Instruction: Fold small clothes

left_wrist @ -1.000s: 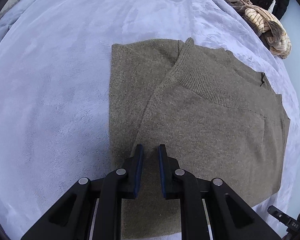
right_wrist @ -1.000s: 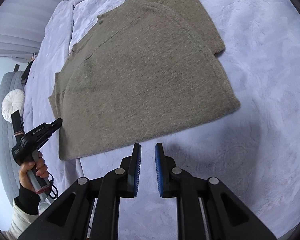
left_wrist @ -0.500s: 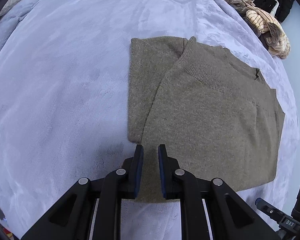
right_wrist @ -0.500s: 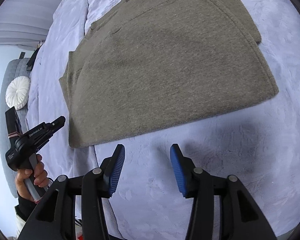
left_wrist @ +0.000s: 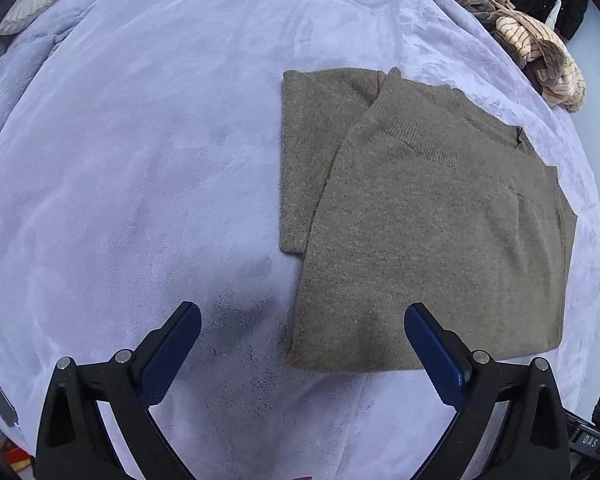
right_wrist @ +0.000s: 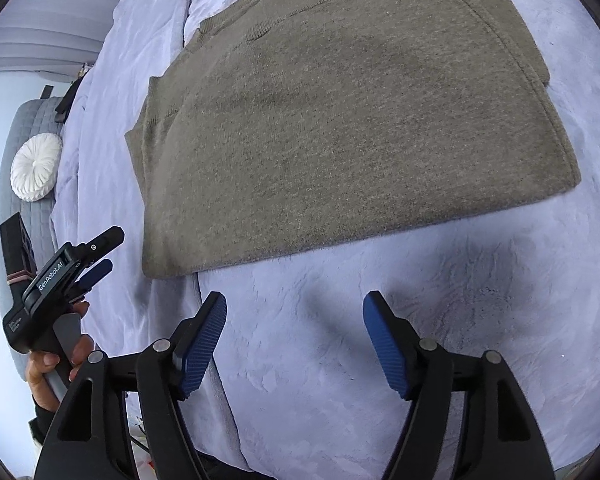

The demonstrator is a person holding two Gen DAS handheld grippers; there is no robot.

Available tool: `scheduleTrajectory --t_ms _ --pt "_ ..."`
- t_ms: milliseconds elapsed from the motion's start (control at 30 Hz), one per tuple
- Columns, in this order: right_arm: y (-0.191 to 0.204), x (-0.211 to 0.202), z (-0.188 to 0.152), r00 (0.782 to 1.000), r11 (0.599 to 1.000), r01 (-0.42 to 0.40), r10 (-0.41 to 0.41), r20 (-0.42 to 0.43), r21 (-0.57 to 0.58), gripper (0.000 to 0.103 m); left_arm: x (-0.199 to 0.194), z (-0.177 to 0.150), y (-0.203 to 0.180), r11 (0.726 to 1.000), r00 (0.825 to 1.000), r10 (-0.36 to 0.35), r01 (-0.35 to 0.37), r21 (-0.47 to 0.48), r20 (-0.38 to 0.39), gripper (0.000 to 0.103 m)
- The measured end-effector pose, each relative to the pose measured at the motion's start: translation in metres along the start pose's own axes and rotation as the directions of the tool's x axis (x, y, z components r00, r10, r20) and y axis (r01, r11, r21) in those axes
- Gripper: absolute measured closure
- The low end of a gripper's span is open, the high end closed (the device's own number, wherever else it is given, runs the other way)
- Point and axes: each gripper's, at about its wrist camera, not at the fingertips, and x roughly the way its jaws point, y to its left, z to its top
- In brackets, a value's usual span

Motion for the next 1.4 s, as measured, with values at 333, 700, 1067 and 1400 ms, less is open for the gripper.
scheduleTrajectory --t_ms 333,700,1067,1400 --pt "0.025 0.004 -0.005 0.997 0.993 -0.071 0.075 0.034 -0.099 0.000 0.001 -0.004 0.001 0.999 1.000 0.031 -0.031 0.009 -0.004 0.001" --pt "0.039 0.051 -0.011 0.982 0.989 -0.147 0.144 -0.120 -0.022 0.000 0.015 -0.015 0.024 0.998 0.996 -0.063 0.061 -0.033 -0.060 0.001" --pt "0.048 0.093 0.003 0.905 0.902 -0.383 0.410 -0.117 0.199 0.000 0.017 -0.005 0.069 0.977 0.990 -0.141 0.140 -0.158 0.006 0.001" --pt "0.078 0.147 0.011 0.821 0.774 -0.527 0.571 -0.026 0.349 0.000 0.024 -0.009 0.092 0.963 0.985 -0.172 0.170 -0.210 0.010 0.001"
